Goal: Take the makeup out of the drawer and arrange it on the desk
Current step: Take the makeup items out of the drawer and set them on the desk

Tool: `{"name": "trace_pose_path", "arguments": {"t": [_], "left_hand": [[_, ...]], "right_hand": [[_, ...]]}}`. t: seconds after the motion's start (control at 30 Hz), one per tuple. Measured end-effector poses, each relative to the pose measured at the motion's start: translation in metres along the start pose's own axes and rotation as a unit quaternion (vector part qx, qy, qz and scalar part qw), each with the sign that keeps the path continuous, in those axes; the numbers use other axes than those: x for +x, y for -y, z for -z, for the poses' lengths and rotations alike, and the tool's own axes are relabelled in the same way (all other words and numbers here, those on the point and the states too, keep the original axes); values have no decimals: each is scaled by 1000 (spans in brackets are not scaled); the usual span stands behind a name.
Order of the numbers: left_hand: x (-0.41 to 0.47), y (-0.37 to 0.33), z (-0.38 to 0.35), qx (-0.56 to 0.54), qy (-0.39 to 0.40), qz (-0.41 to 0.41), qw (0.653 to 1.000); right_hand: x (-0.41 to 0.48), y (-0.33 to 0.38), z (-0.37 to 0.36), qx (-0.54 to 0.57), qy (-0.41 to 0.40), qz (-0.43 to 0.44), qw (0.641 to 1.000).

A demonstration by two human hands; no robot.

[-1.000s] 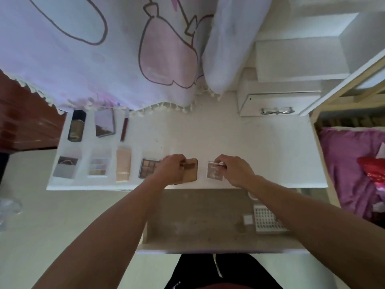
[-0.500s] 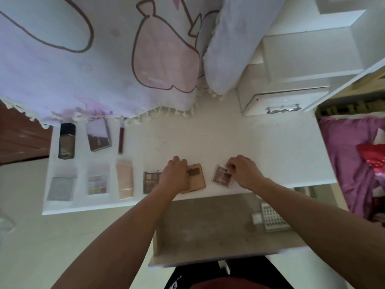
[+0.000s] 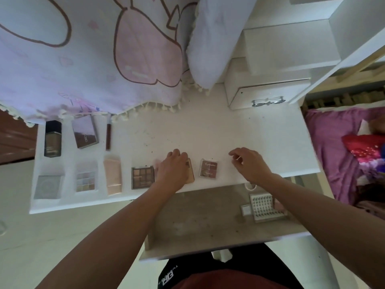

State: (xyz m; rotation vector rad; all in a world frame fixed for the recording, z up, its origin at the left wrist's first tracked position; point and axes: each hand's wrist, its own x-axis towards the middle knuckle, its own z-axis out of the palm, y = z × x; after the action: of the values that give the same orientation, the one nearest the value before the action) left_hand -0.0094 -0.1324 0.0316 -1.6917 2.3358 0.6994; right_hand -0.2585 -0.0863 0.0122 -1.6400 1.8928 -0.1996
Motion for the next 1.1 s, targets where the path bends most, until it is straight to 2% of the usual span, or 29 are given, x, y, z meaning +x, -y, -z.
{"name": "trace_pose_path", "arguments": {"t": [0.1,0.27,0.43,0.57,0.77,0.93,1.03,1.1], "left_hand": [[-13,-31,-5,-26,-6,-33,999],[-40,-83,-38,-75,18,-44,996],[-65,-132,-94,-89,75,11,993],[-74,-160,-139,-106,133,66,983],[-72,-193,-184,-83,181,93,976],[-48,-213,-211,-58,180,61,980],[-27,-222,-222,-55,184,35,981],[-13,-226,-231,-54,184,27,981]], "right_hand": [[-28,-32,13,-4,-11,-14,1000],[-74,-89,19,-37,28,-26,999],[-103,-150,15,-124,122,-31,984],[-113,-190,11,-133,169,-17,977],[-106,-221,9,-178,206,12,962],[-97,-228,-7,-222,238,85,942],[-95,-229,-17,-255,272,95,923],[-94,-235,-26,-272,267,92,920]]}}
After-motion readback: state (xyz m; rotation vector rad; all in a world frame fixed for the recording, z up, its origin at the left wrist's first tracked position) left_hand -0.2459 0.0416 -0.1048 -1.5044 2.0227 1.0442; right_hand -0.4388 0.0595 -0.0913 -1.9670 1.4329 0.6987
